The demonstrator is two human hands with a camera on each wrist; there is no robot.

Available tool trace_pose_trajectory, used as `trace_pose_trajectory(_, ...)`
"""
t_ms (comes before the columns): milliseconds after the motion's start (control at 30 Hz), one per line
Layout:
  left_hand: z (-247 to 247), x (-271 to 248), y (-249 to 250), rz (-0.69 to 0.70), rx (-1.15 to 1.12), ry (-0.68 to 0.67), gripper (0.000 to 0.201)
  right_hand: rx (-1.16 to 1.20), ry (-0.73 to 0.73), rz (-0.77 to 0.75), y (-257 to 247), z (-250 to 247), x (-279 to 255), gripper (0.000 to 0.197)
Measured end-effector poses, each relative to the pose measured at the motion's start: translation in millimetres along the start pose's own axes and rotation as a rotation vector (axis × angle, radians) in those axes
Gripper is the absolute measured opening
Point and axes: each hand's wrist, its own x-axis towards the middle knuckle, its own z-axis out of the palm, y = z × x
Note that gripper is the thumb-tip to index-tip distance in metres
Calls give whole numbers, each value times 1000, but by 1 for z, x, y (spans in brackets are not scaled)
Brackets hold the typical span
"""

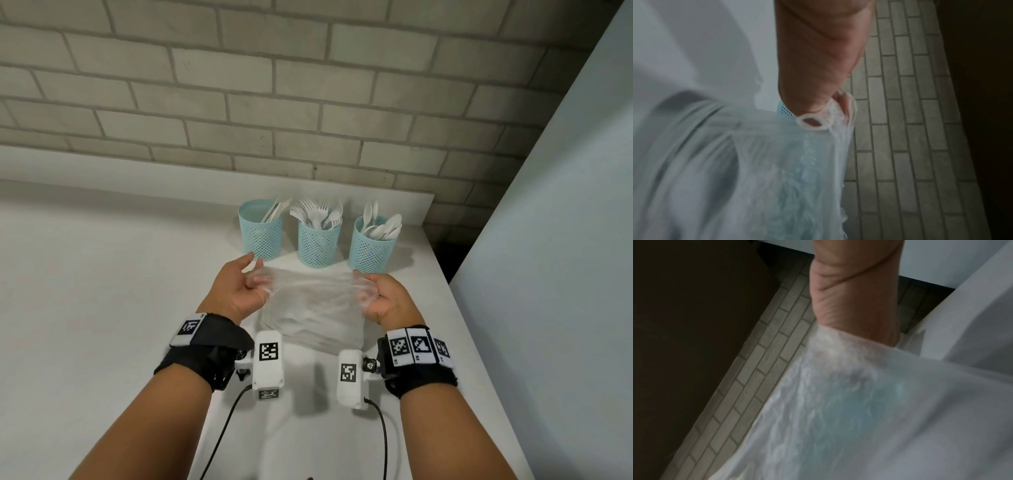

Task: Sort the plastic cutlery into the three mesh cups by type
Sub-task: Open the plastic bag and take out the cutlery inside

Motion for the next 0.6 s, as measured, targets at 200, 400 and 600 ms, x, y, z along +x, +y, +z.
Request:
trace_pose_trajectory(200,9,-7,4,311,1148,136,36,-857,362,-488,-16,17,-23,26)
trace_pose_trajectory(400,18,-19,-12,475,2105,376,66,-1679,361,-513,-15,35,-46,60)
trace_pose_trajectory(600,23,-15,-21,543,2126,294,34,-1856,262,-373,20,47,-43,37)
